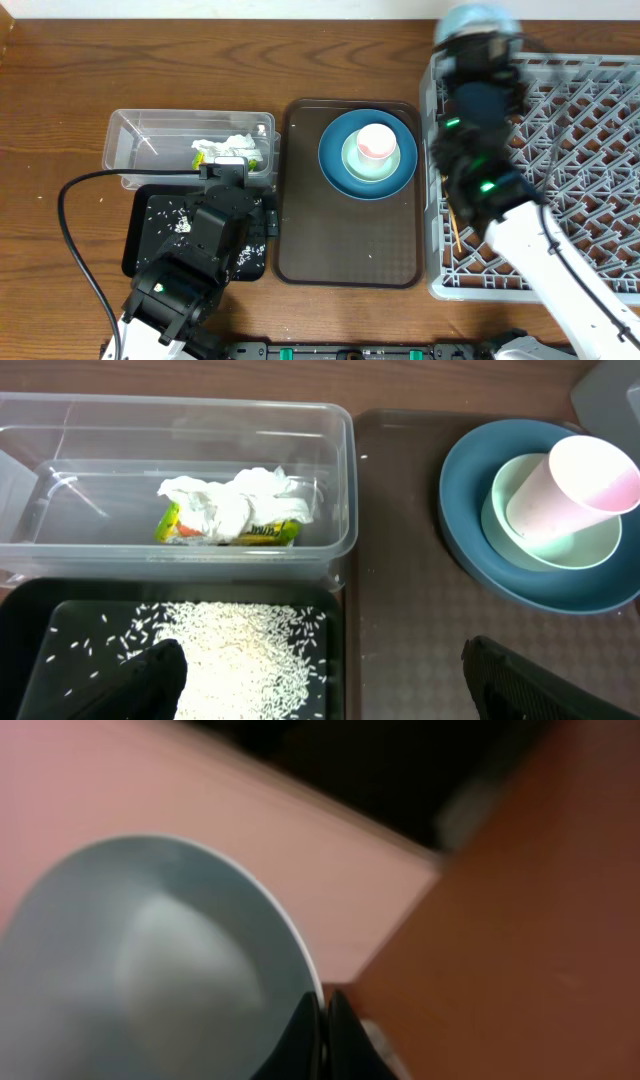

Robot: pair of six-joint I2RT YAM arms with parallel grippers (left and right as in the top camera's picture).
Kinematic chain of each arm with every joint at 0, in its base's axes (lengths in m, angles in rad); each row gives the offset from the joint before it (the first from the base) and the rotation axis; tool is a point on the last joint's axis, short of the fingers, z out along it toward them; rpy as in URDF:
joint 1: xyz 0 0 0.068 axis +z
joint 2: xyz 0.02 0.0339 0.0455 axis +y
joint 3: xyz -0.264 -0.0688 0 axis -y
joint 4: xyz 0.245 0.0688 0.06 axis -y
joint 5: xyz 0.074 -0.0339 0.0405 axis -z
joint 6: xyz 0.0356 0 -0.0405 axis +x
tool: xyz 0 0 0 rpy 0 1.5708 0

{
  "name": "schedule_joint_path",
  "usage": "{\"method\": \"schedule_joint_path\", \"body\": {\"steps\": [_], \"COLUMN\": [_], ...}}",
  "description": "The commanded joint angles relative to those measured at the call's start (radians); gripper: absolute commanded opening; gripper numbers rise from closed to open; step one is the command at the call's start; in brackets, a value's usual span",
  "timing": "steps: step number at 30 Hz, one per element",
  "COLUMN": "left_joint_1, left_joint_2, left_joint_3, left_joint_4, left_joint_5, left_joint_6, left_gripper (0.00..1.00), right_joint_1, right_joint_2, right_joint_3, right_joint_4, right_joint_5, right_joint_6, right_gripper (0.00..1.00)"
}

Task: Sort waste into correct bins and load items into the dishwasher rack
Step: 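Carry the light-blue plate right into the grey rack, then stand the plate upright in the rack and open the right gripper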

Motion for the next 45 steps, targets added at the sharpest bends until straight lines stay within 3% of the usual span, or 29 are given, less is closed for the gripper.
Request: {"method": "schedule_joint_path", "body": {"steps": [1, 6, 10, 25, 31, 45], "left_joint_1": [0.004, 0.004, 0.004, 0.004, 0.004, 0.004], "left_joint_2": [-0.002, -0.002, -0.002, 0.056, 0.056, 0.056], "left_joint_3": [0.020, 0.020, 0.020, 0.020, 0.020, 0.020], "left_joint_4": [-0.001, -0.001, -0.002, 0.016, 0.016, 0.017], "left_joint_5": [-0.019, -0.019, -0.019, -0.019, -0.019, -0.019], "left_joint_6": [-0.006, -0.006, -0.007, -0.055, -0.055, -0.055], "left_gripper": [0.91, 0.91, 0.91, 0.91, 0.91, 0.91], "right_joint_1": [-0.128, -0.314, -0.414, -0.452, -0.452, -0.451], "right_joint_2": [0.028, 0.103, 0.211, 0.614, 0.698, 0.702], "right_joint_3": [0.010, 0.010, 0.010, 0.010, 0.010, 0.010], "right_joint_4": [0.068, 0.087, 0.146, 0.485, 0.498, 0.498], "right_joint_5": [-0.092, -0.161, -0.164, -0.289, -0.278, -0.260], "right_joint_6": [-0.141, -0.231, -0.432, -0.909, -0.968, -1.032], "right_gripper": [0.01, 0.01, 0.01, 0.01, 0.01, 0.01]}}
